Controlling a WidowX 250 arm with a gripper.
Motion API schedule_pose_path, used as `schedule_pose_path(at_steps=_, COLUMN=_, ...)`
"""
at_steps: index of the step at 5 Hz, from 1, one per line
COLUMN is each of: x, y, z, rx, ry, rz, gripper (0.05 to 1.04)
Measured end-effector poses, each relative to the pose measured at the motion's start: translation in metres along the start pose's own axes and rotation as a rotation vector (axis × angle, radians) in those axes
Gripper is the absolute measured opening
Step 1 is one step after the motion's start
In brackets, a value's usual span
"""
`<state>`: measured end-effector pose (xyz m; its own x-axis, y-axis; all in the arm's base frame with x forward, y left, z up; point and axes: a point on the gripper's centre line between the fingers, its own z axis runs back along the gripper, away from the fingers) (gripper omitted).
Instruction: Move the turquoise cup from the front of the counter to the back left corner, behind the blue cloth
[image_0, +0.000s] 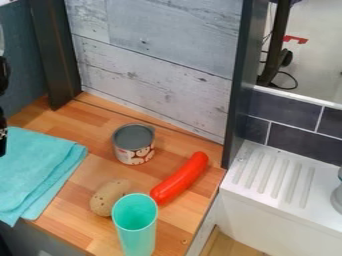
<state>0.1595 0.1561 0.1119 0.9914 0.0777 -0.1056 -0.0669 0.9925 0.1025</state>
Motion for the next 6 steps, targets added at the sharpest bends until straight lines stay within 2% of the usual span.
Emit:
schedule_pose_path(at_steps=1, x=-0.001, y=-0.003, z=-0.005, rx=-0.013, ry=0.015, rz=0.0, gripper=1.001)
schedule_pose_path(at_steps=2, x=0.0, y=-0.033, z=0.01, rx=-0.001, ry=-0.041, rz=-0.054, gripper=1.001)
schedule_pose_path(at_steps=4, x=0.016, y=-0.103, z=0.024, rx=0.011, ry=-0.099, rz=-0.191, gripper=1.001)
schedule_pose_path(at_steps=5, x=0.028, y=-0.13, z=0.017, rx=-0.024, ry=-0.112, rz=-0.273, gripper=1.001)
schedule_pose_path(at_steps=6, x=0.04, y=-0.148, z=0.012, rx=-0.025, ry=-0.146, rz=-0.339, gripper=1.001)
